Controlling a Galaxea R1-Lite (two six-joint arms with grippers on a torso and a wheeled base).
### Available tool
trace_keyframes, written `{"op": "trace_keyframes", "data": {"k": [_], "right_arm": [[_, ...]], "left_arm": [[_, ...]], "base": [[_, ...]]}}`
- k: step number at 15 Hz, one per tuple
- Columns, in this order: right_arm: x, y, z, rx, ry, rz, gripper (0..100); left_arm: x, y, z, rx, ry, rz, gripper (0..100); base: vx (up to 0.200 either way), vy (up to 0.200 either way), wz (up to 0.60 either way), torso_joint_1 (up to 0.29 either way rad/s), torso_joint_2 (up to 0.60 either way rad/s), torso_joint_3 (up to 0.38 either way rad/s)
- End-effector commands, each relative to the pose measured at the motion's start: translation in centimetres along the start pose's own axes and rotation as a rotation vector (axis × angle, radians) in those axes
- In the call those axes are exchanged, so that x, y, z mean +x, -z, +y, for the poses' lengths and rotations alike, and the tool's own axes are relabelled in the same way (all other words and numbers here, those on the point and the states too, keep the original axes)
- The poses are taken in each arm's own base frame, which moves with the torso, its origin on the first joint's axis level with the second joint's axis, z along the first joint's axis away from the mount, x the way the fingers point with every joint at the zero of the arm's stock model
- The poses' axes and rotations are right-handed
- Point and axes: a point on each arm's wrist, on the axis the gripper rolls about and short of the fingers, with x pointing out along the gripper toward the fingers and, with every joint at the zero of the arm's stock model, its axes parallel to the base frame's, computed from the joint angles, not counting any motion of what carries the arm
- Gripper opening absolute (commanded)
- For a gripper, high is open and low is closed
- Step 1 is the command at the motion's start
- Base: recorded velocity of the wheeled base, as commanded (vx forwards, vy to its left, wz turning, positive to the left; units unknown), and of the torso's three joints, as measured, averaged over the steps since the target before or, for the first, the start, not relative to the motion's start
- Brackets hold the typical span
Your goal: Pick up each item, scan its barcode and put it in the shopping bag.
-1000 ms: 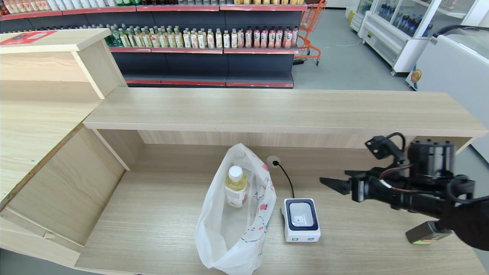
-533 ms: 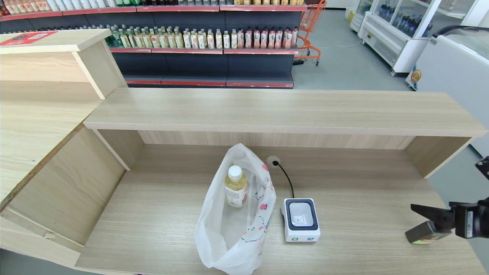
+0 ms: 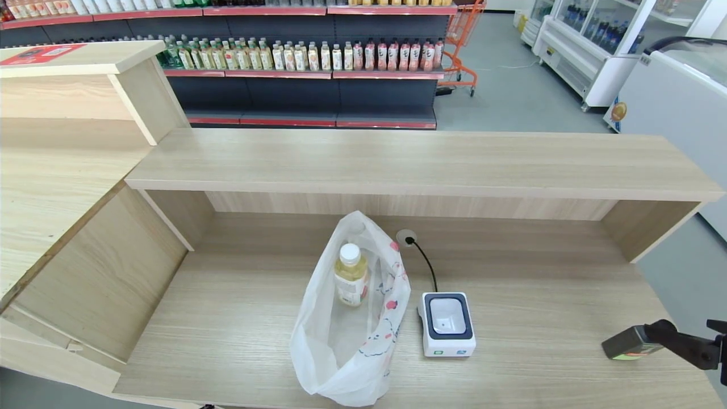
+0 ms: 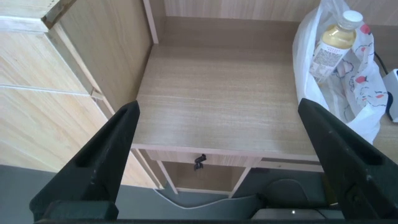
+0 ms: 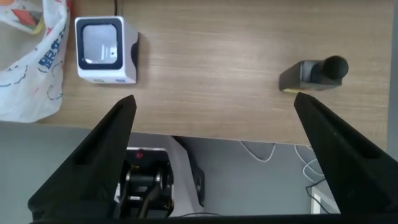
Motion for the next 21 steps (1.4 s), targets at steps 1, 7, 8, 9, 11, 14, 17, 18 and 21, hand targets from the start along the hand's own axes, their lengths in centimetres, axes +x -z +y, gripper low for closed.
{"op": "trace_keyframes", "data": {"k": [1,7,8,9,11,14,17,18,21], "right_arm": [[0.1,0.3,0.0,0.005,-0.003,0.014,100],[0.7,0.5,-0.7,0.001,0.037,0.05,100],[0.8,0.7,-1.1,-0.023,0.064,0.067,100],[0.9,1.0,-1.3,-0.031,0.083,0.087,100],[0.9,1.4,-1.2,-0.042,0.087,0.098,100],[0.6,2.1,-1.0,-0.079,0.082,0.111,100],[0.5,2.3,-0.9,-0.079,0.1,0.146,100],[0.5,2.5,-1.1,-0.107,0.136,0.17,100],[0.7,2.6,-1.6,-0.156,0.194,0.216,100]], "left_arm": [[0.0,0.0,0.0,0.0,0.0,0.0,100],[0.0,0.0,0.0,0.0,0.001,0.0,100],[0.0,0.0,0.0,-0.002,0.001,0.0,100],[0.0,0.0,0.0,-0.002,0.0,0.0,100],[0.0,0.0,0.0,0.0,0.0,0.0,100],[0.0,0.0,0.0,-0.002,0.0,0.0,100],[0.0,0.0,0.0,0.0,0.0,0.0,100],[0.0,0.0,0.0,0.0,0.0,0.0,100],[0.0,0.0,0.0,0.0,0.0,0.0,100]], "base": [[-0.2,0.0,0.0,0.022,0.0,0.007],[-0.067,-0.033,0.0,-0.005,0.0,0.0],[0.0,-0.2,0.0,0.012,0.0,0.007],[0.0,-0.2,0.0,0.027,0.01,0.002],[0.0,-0.2,0.0,0.002,0.0,0.002],[0.0,-0.2,0.0,0.009,0.0,0.001],[0.0,-0.2,0.0,0.001,0.0,0.002],[0.0,-0.2,0.0,0.002,0.0,0.007],[0.0,-0.2,0.0,0.002,0.01,0.004]]}}
